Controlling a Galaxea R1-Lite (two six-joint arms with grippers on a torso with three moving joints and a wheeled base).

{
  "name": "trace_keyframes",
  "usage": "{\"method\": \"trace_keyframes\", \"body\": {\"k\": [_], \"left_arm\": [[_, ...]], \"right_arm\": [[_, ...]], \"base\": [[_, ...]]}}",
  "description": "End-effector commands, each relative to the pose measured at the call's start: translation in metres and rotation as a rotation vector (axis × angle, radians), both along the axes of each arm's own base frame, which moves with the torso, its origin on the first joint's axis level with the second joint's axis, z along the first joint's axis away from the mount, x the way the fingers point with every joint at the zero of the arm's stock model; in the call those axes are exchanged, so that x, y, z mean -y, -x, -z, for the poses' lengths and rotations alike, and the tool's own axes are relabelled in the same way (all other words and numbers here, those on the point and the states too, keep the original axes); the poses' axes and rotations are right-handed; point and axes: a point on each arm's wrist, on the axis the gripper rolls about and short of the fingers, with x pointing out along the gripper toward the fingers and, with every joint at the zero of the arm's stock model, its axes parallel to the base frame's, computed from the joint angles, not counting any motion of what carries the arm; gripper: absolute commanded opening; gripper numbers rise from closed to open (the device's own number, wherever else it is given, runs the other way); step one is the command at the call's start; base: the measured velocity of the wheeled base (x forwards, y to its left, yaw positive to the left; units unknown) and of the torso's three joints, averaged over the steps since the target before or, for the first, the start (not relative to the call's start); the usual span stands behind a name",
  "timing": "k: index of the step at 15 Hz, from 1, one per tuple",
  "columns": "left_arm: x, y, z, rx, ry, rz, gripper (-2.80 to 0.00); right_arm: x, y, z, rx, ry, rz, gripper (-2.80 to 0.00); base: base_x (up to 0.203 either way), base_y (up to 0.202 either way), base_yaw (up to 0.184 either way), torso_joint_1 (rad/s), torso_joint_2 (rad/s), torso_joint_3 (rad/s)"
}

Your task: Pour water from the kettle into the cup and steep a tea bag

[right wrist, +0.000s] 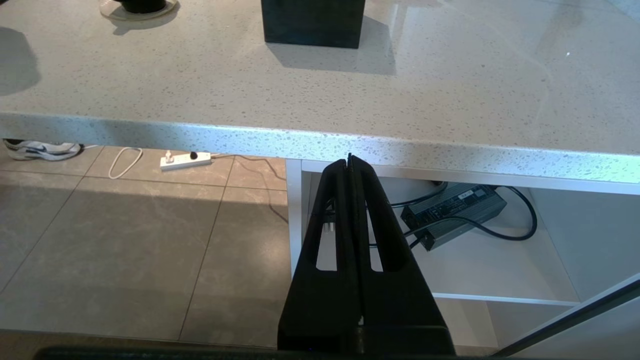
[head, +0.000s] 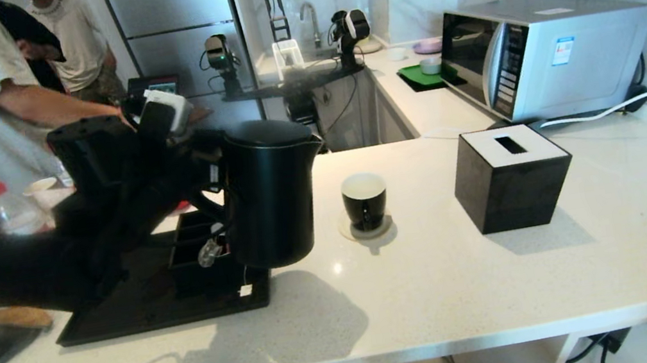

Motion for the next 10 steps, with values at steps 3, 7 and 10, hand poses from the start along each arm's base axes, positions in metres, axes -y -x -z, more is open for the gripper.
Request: {"method": "trace_keyframes", "body": {"k": [3,7,10], "left_arm": [[0.017,-0.002,0.005,-0.004,-0.033,-0.008,-2.8],[0.022,-0.003,0.009,-0.028,-0.087,-0.044,-2.8],[0.024,-0.009,0.007,-0.054,-0.101,-0.086,-2.8]], "right_arm": [[0.0,0.0,0.0,-0.003,-0.001,-0.001,-2.8],[0.0,0.0,0.0,-0.002,0.001,-0.001,-2.8],[0.0,0.0,0.0,-0.002,0.001,-0.001,-2.8]], "base": [[0.0,0.0,0.0,0.0,0.0,0.0],[0.0,0.0,0.0,0.0,0.0,0.0],[0.0,0.0,0.0,0.0,0.0,0.0]]}}
